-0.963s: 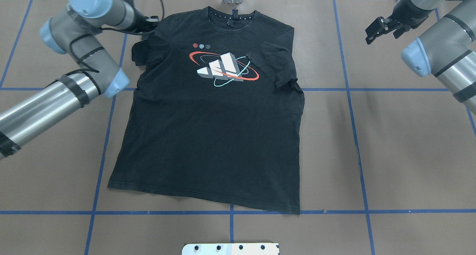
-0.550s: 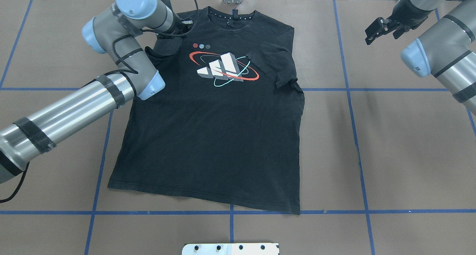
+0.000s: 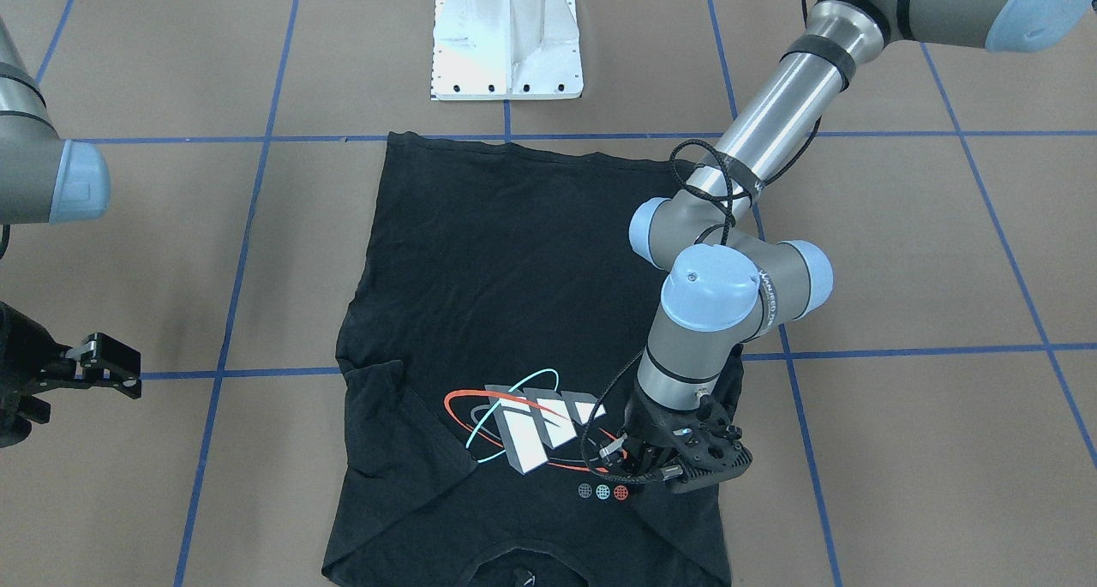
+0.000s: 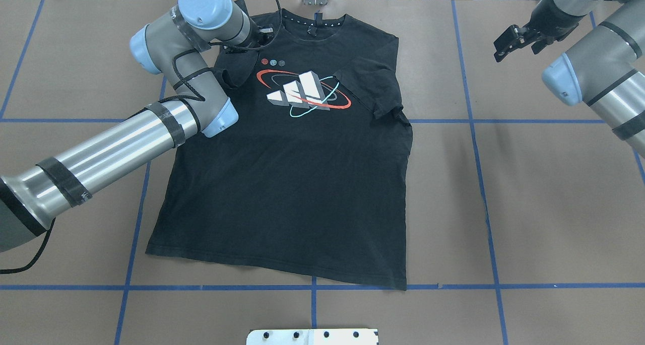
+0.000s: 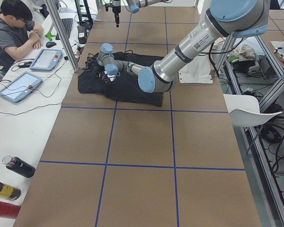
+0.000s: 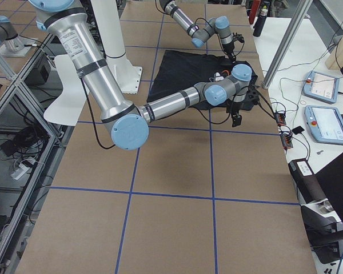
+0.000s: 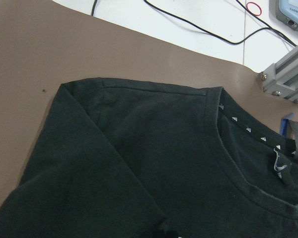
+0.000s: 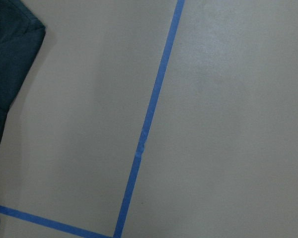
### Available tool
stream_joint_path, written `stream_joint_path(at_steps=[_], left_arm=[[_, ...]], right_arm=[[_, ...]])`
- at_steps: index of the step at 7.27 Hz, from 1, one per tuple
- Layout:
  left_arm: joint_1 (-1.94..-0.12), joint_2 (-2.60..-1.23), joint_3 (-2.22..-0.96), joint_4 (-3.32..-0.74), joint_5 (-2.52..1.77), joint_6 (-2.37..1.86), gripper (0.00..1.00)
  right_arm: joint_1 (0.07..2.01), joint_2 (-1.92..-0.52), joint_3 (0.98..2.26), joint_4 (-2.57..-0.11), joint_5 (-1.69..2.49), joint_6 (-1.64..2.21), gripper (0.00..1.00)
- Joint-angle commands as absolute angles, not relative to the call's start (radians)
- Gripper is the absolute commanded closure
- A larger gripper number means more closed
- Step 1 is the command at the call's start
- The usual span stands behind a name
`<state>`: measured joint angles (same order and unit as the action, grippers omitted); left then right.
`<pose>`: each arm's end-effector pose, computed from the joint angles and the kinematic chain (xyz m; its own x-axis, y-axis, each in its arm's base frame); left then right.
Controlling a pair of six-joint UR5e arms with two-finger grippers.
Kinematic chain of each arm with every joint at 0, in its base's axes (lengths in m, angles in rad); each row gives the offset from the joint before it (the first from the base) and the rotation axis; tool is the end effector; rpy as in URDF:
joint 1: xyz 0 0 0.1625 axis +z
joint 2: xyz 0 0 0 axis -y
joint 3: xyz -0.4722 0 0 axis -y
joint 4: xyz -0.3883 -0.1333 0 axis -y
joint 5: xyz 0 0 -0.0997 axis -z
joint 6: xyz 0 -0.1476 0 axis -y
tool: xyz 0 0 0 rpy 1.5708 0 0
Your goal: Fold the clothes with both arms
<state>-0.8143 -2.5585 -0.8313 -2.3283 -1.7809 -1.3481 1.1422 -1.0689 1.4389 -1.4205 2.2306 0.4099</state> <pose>0.5747 -0.7582 0.3202 0.4889 -0.2033 -0.8484 0.4946 0.8656 0.0776 -0.2660 -0.6851 0.4877 0.6867 -0.2409 0.6859 0.0948 0.9651 0.2440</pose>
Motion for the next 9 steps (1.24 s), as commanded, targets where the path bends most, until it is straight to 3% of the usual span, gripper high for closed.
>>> stream_joint_path(at_steps=[1, 3, 6, 9], left_arm=[[-0.816, -2.545, -0.869, -2.342, -1.787, -1.339, 0.0], [-0.828, -2.408, -1.085, -2.326, -1.909, -1.249, 0.0], [-0.839, -2.092, -1.464, -2.316, -1.95, -1.162, 0.0], [-0.818, -1.851, -1.736, -2.309, -1.982, -1.127, 0.0]], right_arm=[[1.134, -1.066, 1.44, -1.417, 2.232, 0.446, 0.0], [1.103, -1.046, 1.471, -1.393, 2.229, 0.576, 0.0], [0.952, -1.09, 1.659, -1.396, 2.114, 0.856, 0.0], [0.775, -1.291, 1.976, -1.399, 2.021, 1.087, 0.0]])
